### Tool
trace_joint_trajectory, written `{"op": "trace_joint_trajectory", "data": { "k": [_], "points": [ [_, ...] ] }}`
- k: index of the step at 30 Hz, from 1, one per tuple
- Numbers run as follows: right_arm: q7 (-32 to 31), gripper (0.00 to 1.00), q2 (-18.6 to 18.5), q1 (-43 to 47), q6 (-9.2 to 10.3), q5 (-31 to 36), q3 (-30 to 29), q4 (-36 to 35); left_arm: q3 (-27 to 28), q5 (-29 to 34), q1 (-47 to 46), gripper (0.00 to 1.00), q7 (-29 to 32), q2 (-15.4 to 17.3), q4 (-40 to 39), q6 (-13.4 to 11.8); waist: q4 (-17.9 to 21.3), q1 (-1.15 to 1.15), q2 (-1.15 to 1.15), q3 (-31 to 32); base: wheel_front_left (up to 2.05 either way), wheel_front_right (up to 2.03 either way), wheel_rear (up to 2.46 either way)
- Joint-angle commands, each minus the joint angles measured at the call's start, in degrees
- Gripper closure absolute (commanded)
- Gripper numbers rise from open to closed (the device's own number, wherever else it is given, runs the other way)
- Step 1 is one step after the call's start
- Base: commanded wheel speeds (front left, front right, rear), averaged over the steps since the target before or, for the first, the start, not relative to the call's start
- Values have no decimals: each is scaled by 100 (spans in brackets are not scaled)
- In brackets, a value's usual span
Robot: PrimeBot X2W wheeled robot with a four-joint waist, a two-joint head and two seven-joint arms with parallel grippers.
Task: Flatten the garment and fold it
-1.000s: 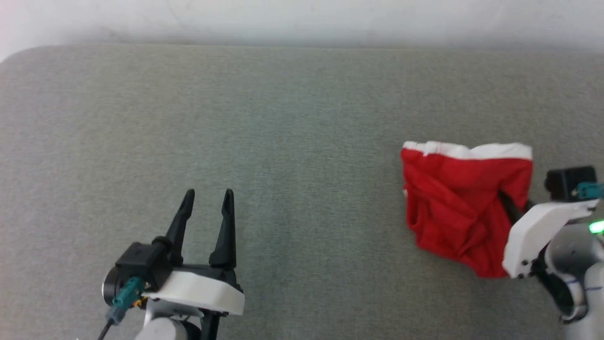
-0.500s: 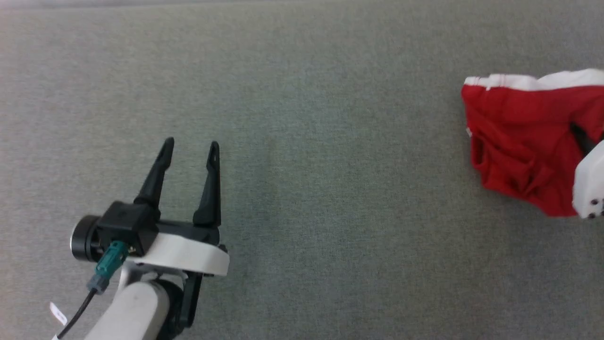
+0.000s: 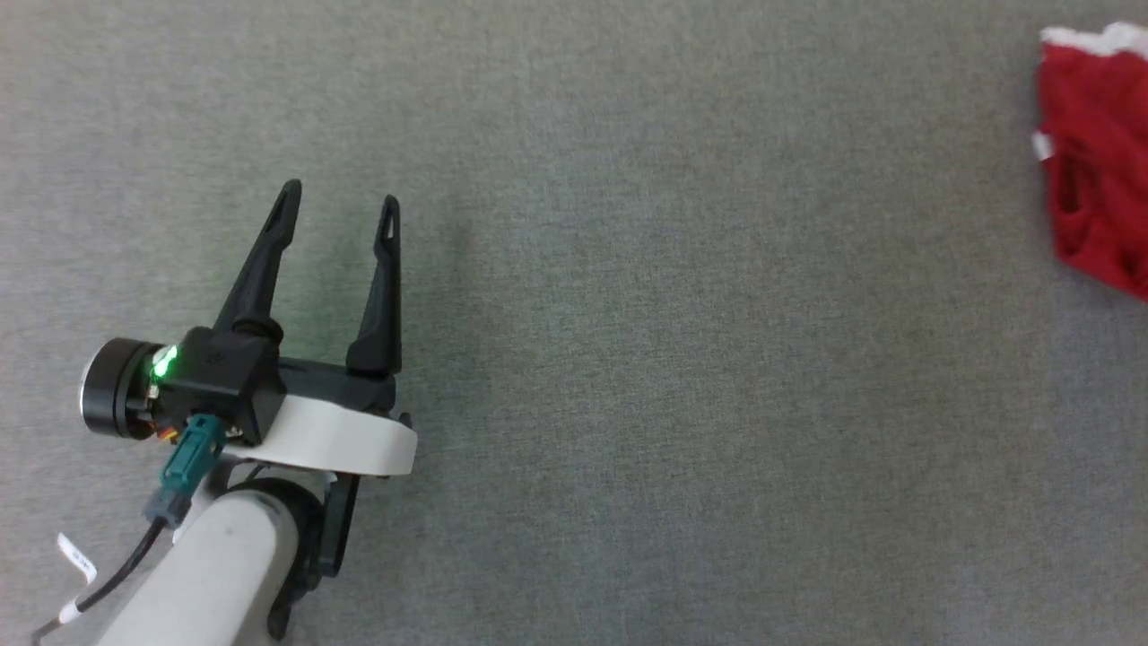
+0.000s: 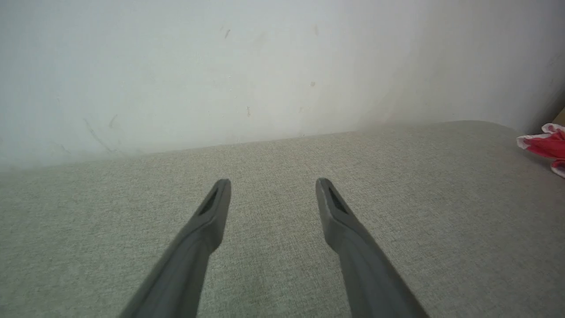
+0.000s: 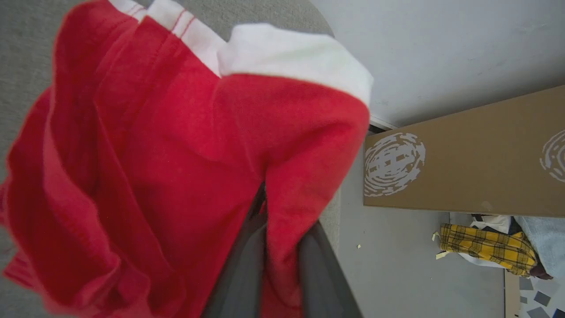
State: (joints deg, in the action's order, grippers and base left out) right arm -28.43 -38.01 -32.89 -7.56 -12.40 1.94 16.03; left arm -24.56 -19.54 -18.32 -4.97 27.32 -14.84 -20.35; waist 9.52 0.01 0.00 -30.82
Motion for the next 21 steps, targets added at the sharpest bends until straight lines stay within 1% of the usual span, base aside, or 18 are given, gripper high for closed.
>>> {"op": "trace_joint_trajectory", "data": {
  "k": [1, 6, 7, 8, 9, 10, 11, 12, 13, 16, 21],
  "points": [
    [72, 100, -58, -122, 8, 44, 5, 73, -11, 67, -114, 0, 22, 44, -41, -44, 72, -1, 0, -175, 0, 0, 0],
    [337, 100, -171, -368, 8, 132, 4, 496, -18, 167, -162, 0, 82, 97, -130, -105, 27, -1, 0, -302, 0, 0, 0],
    [384, 97, -164, -418, 8, 148, -4, 578, -16, 181, -162, 0, 95, 109, -145, -119, 21, -1, 0, -316, 0, 0, 0],
    [430, 82, -159, -465, 8, 174, -5, 652, -14, 197, -163, 0, 105, 119, -159, -134, 15, -1, 0, -328, 0, 0, 0],
    [476, 68, -152, -510, 8, 204, 1, 723, -11, 217, -165, 0, 111, 127, -174, -154, 10, -1, 0, -337, 0, 0, 0],
    [515, 56, -141, -547, 8, 233, 6, 789, 0, 251, -165, 0, 112, 133, -184, -193, 4, -1, 0, -339, 0, 0, 0],
    [551, 42, -127, -580, 8, 263, 13, 850, 7, 275, -162, 0, 116, 136, -195, -226, 2, -1, 0, -337, 0, 0, 0],
    [589, 7, -110, -611, 8, 294, 18, 906, 9, 300, -160, 0, 120, 147, -208, -247, 2, -1, 0, -329, 0, 0, 0],
    [628, 0, -89, -638, 8, 322, 16, 961, 14, 341, -164, 0, 107, 162, -226, -272, 1, -1, 0, -315, 0, 0, 0],
    [739, 0, -30, -678, 8, 397, -2, 1124, 20, 363, -154, 0, 55, 152, -284, -310, 8, -1, 0, -225, 0, 0, 0],
    [936, 0, 65, -640, 8, 472, -90, 1278, -30, 267, -83, 0, -8, 110, -286, -259, 22, -1, 0, 28, 0, 0, 0]
  ]
}}
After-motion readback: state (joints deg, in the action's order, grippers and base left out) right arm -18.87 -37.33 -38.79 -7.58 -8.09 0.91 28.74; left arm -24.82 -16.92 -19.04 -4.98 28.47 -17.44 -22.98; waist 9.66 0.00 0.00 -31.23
